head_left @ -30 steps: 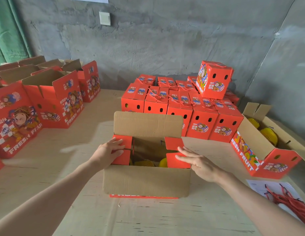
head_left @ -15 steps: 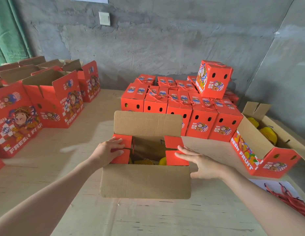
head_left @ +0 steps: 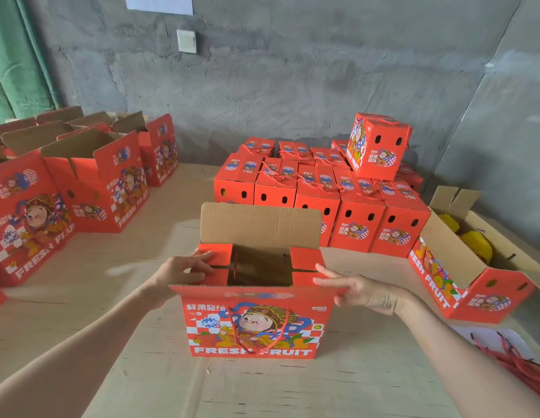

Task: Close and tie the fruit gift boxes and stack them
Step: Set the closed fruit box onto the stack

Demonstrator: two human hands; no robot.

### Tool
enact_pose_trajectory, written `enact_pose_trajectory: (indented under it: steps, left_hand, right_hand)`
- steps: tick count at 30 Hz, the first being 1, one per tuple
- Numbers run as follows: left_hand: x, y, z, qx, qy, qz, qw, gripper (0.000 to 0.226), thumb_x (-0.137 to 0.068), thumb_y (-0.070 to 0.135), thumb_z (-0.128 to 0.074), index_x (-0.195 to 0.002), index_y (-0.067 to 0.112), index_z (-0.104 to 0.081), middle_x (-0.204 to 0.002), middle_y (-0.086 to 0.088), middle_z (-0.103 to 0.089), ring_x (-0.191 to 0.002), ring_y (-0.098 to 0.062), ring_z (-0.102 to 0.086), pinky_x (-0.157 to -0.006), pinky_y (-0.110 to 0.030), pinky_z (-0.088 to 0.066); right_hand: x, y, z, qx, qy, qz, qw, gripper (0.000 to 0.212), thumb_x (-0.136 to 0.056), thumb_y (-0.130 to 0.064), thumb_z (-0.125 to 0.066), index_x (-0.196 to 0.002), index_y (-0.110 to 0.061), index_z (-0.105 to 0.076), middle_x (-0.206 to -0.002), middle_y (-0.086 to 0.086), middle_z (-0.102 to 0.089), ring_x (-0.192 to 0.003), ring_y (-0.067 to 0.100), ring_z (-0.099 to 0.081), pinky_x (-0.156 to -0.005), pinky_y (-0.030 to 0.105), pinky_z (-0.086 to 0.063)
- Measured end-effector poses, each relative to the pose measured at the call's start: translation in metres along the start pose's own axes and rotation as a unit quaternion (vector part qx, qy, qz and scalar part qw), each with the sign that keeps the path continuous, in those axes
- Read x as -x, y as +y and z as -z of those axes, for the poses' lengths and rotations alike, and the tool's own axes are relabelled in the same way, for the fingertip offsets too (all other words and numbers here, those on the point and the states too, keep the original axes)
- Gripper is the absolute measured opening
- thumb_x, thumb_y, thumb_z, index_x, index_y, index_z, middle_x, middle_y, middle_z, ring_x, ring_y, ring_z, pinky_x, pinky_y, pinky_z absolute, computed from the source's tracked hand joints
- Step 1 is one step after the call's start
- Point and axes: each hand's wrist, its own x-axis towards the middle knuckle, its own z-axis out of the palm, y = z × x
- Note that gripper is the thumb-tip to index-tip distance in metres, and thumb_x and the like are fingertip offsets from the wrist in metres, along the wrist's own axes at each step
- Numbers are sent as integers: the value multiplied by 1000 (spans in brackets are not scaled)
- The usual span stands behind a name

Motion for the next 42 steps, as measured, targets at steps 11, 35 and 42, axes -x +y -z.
enact_pose_trajectory:
  steps: [11,35,42]
  left_hand:
    - [-2,-11,-4,231,22,79,969,83,-77,78,-16,-118,20,-60,-112,-1,-70,-106,-15,-65,-98,-35,-40]
    - [-8,-10,-36,-199,242,-26,949,33,-93,28,-57,-121,12,-63,-137,-12,-46,-123,-31,-45,-102,-40,-38]
    - [-5,3,-34,-499,118,-110,852,103,-76,81,7,-137,19,-50,-132,1,-46,-126,-23,-33,-111,-41,-10]
  right_hand:
    - [-22,6,-48,-76,382,44,920,34,-89,-51,-57,-116,-30,-53,-99,-15,-62,-92,-6,-59,-81,20,-45]
    - [-59,-11,-55,529,199,-40,824,131,-57,-94,-41,-151,-11,-3,-143,4,-20,-137,28,-18,-118,48,4]
    - [-73,-12,-60,468,236,15,852,130,-49,-96,-47,-148,-15,-18,-136,-3,-24,-123,19,-25,-111,37,-22]
